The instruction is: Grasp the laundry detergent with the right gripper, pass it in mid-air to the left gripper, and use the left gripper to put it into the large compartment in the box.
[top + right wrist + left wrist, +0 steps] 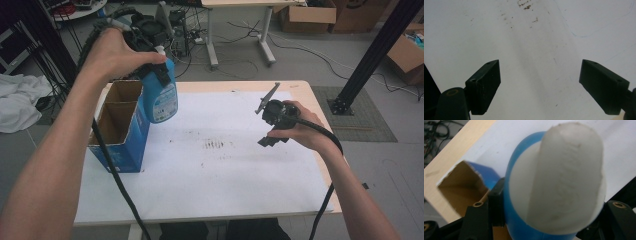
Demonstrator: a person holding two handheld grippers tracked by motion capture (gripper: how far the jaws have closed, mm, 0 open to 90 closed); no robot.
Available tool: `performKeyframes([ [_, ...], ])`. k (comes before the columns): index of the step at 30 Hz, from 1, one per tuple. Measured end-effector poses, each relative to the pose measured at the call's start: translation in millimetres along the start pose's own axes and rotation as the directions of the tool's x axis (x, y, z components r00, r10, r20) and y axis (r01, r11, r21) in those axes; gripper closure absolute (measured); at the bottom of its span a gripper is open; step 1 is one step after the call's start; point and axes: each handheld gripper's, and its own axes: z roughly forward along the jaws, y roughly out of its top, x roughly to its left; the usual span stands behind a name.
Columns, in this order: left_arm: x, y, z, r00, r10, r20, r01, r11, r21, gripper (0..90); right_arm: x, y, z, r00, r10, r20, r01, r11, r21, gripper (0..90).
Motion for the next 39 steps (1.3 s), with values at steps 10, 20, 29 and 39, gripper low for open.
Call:
performKeyframes([
  [10, 40.5, -22.7, -11.1, 0.9669, -0.244, -0.074, 0.246, 0.9694, 0.006, 37.7, 2.0, -0.5, 1.2, 1.0000, 0.002, -0.001, -0.002, 1.000, 0.002, 17.3],
  [20, 69.2, -46.2, -4.8, 0.9112, -0.394, -0.121, 0.397, 0.9176, 0.006, 37.7, 3.4, -0.1, 5.7, 1.0000, -0.002, -0.003, 0.002, 1.000, 0.016, 17.4],
  [29, 84.3, -67.5, 10.6, 0.8588, -0.496, -0.128, 0.498, 0.8670, -0.018, 37.7, 5.7, 0.6, 9.5, 0.9999, -0.010, -0.007, 0.010, 1.000, 0.022, 17.7],
  [39, 88.8, -86.5, 31.9, 0.8222, -0.554, -0.130, 0.559, 0.8295, -0.003, 37.7, 6.8, 2.8, 16.4, 0.9998, -0.018, -0.010, 0.018, 0.999, 0.034, 17.8],
])
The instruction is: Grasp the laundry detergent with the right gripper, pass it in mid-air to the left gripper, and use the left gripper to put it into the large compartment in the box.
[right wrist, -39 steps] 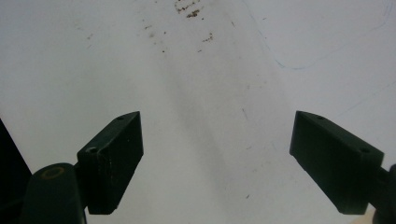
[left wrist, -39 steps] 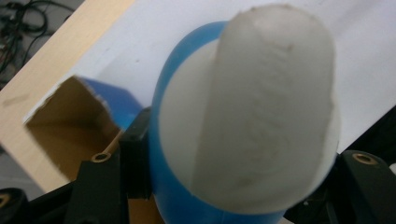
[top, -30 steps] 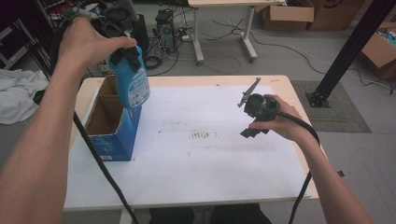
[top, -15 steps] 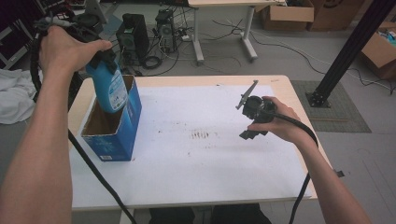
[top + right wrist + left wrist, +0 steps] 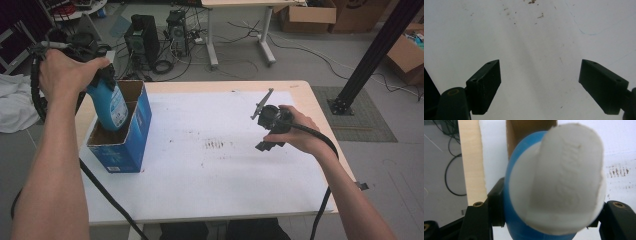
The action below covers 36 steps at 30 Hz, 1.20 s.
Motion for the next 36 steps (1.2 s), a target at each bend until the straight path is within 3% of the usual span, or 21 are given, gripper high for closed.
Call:
performKeyframes([
  [14, 2.4, -18.0, 50.7, 0.9995, -0.032, 0.000, 0.032, 0.9986, 0.041, 37.7, 1.8, -4.0, 5.4, 1.0000, 0.002, -0.003, -0.002, 1.000, 0.005, 18.0],
  [23, 3.2, -30.8, 79.8, 0.9978, -0.065, 0.008, 0.065, 0.9971, 0.040, 37.7, 3.5, -4.7, 10.7, 0.9999, 0.003, -0.012, -0.003, 1.000, 0.012, 18.1],
  [36, 0.7, -42.1, 108.4, 0.9967, -0.080, -0.008, 0.080, 0.9953, 0.054, 37.6, 5.4, -5.1, 17.1, 0.9998, 0.000, -0.018, 0.001, 1.000, 0.026, 18.1],
])
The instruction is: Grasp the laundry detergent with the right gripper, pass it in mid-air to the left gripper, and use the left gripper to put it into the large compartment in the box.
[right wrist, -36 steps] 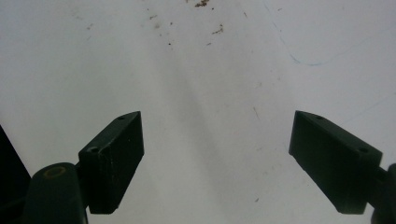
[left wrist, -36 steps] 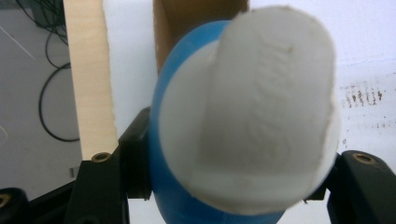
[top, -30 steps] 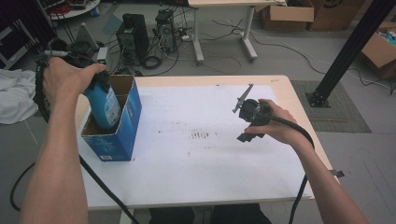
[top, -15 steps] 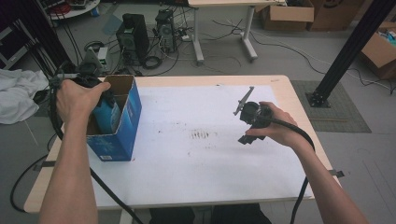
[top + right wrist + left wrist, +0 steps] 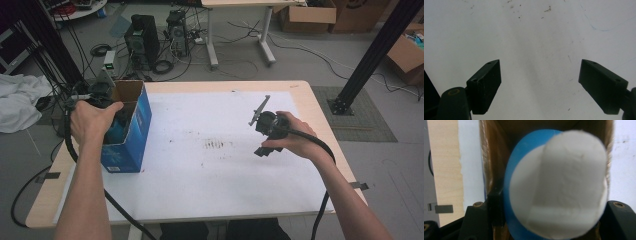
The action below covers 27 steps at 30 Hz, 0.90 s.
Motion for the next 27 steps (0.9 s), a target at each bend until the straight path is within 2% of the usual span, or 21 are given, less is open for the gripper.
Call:
performKeyframes([
  [13, 0.7, -6.3, 14.2, 0.9996, -0.028, -0.005, 0.028, 0.9995, -0.015, 37.6, 1.5, -0.9, 4.7, 1.0000, 0.003, -0.005, -0.003, 1.000, 0.001, 18.1],
  [20, -2.6, -6.7, 15.0, 0.9998, -0.010, -0.017, 0.010, 0.9999, -0.012, 37.6, 3.0, -0.5, 6.4, 1.0000, 0.005, -0.008, -0.005, 1.000, 0.003, 18.1],
  [27, -4.8, -8.3, 15.3, 0.9996, -0.009, -0.026, 0.009, 0.9998, -0.017, 37.5, 4.4, 0.2, 7.5, 1.0000, 0.003, -0.009, -0.003, 1.000, 0.008, 18.1],
])
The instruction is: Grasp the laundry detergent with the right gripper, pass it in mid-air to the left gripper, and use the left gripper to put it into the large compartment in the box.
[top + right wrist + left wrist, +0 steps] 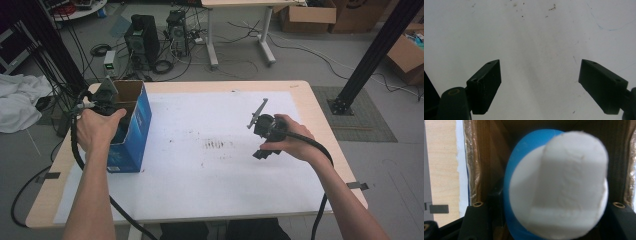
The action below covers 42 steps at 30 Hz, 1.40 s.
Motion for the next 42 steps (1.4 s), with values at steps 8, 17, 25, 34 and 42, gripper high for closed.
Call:
performKeyframes([
  [8, -0.9, -1.0, 0.2, 1.0000, 0.001, -0.002, -0.001, 1.0000, -0.005, 37.3, 1.5, 0.4, 0.4, 1.0000, 0.000, 0.000, 0.000, 1.000, 0.000, 18.1],
  [17, -2.3, -1.2, 0.1, 1.0000, 0.007, -0.005, -0.007, 1.0000, -0.003, 37.1, 1.3, -0.3, 0.5, 1.0000, 0.001, -0.001, -0.001, 1.000, 0.004, 18.1],
  [25, -2.4, -1.1, -0.7, 1.0000, 0.006, -0.002, -0.006, 1.0000, -0.003, 37.0, 0.3, -2.1, 1.0, 1.0000, 0.004, 0.002, -0.004, 1.000, 0.007, 18.1],
  [34, -2.4, -0.4, -4.1, 1.0000, 0.008, -0.004, -0.008, 0.9999, -0.011, 35.2, 0.5, -1.9, 2.4, 1.0000, 0.003, 0.002, -0.003, 1.000, 0.009, 18.1],
  [42, -1.8, -0.2, -7.0, 1.0000, 0.004, -0.004, -0.004, 0.9998, -0.022, 31.9, 0.8, -1.6, 3.1, 1.0000, 0.006, 0.002, -0.006, 1.000, 0.009, 18.1],
])
